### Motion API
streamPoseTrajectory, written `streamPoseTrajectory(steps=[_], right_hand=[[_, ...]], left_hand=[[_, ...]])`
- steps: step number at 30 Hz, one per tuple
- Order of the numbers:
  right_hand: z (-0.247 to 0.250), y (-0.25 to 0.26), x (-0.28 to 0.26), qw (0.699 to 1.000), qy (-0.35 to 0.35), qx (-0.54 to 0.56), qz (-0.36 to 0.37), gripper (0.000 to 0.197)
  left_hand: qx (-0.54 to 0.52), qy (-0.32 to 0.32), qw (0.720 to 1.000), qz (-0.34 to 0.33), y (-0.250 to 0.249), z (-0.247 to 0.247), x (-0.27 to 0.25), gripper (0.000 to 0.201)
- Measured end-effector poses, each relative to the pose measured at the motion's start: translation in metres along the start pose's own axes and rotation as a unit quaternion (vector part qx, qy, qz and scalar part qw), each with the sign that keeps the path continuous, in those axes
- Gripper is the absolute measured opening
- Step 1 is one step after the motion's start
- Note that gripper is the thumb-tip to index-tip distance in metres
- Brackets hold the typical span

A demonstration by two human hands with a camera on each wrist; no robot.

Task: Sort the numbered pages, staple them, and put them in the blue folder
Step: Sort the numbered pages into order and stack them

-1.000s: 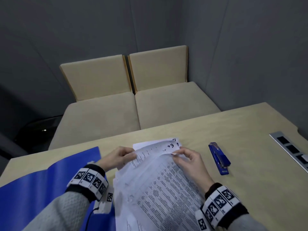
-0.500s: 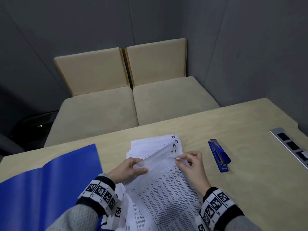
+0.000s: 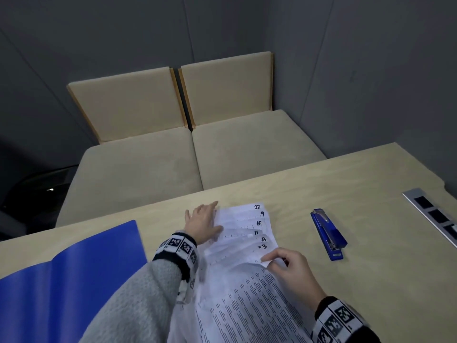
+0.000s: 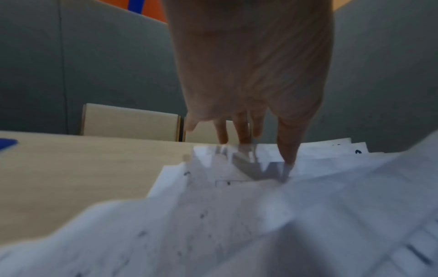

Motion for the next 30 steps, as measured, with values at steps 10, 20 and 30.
streamPoseTrajectory(steps=[10,20,30], right_hand=[[0.010,0.028,0.024,0.983,-0.020,-0.155,0.095,0.019],[-0.003,0.010,0.009,0.976,-0.022,-0.157,0.153,0.025],[-0.009,0.013,-0.001,0.967,-0.026,-0.176,0.184,0.022]], left_hand=[[-0.074,-0.094,0.975,-0.190,-0.011,-0.013,-0.056,0.024],[-0.183,0.040,0.968,-0.169,-0.027,0.003,-0.076,0.012],[-0.051,0.208,0.977,-0.001,-0.035,0.004,-0.012,0.014]])
Point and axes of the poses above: each hand's wrist, its own x-axis towards the middle knuckle, its own z-axis out of the back of the hand, y = z × x, the point moved 4 cm from there along x, towards the middle knuckle, and after that the axes turned 2 degrees about y, right-handed, at the moved point
